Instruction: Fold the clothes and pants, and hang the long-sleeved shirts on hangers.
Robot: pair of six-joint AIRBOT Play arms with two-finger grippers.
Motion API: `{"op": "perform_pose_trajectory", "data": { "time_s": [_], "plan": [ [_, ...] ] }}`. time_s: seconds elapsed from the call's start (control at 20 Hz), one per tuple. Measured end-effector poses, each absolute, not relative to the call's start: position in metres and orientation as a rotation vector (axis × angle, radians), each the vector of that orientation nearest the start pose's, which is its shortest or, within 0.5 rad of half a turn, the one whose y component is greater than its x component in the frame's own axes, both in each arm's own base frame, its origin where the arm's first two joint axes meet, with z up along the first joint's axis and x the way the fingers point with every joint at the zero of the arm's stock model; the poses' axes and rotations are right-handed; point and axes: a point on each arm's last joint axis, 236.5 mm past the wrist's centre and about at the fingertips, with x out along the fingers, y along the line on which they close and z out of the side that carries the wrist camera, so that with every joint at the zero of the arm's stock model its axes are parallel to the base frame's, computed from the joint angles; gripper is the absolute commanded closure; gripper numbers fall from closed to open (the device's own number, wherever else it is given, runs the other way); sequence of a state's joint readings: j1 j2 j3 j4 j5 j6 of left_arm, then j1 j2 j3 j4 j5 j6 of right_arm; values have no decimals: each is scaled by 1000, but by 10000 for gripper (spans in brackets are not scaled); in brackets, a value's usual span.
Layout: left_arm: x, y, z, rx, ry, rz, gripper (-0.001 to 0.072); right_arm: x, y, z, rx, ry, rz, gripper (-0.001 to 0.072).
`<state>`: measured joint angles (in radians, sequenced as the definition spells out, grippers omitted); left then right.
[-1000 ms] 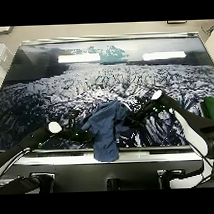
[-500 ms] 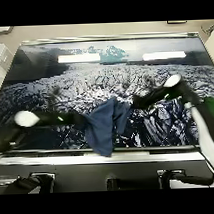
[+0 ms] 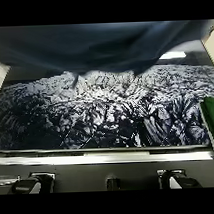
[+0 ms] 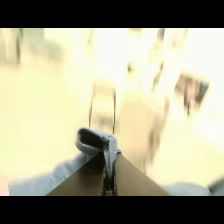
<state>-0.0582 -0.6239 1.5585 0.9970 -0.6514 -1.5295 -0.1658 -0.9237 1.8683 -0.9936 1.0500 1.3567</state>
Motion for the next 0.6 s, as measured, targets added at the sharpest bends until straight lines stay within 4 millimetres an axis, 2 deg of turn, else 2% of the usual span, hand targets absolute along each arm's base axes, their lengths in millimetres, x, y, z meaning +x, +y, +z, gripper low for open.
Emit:
{"op": "perform_pose_trajectory", "data": {
  "time_s": [0.1,0.15,0.25,0.35,0.4,0.5,0.55,0.6],
  "plan": [
    [203,-79,573,-358,-398,-434,690,290,51,518,60,-51,265,677],
    [195,-74,581,-350,-433,-421,690,277,46,528,48,-84,233,677],
    [190,-70,586,-339,-460,-406,690,260,37,535,28,-110,180,677],
    [198,-69,580,-323,-438,-387,690,257,32,526,17,-68,155,677],
    [211,-69,569,-304,-396,-372,690,261,29,514,15,-16,144,677],
    [246,-70,529,-268,-252,-339,689,280,19,477,23,135,117,678],
    [268,-71,500,-251,-152,-320,689,294,13,451,36,233,102,678],
    [293,-71,461,-241,-28,-297,689,311,7,422,52,339,91,678]
  ]
}}
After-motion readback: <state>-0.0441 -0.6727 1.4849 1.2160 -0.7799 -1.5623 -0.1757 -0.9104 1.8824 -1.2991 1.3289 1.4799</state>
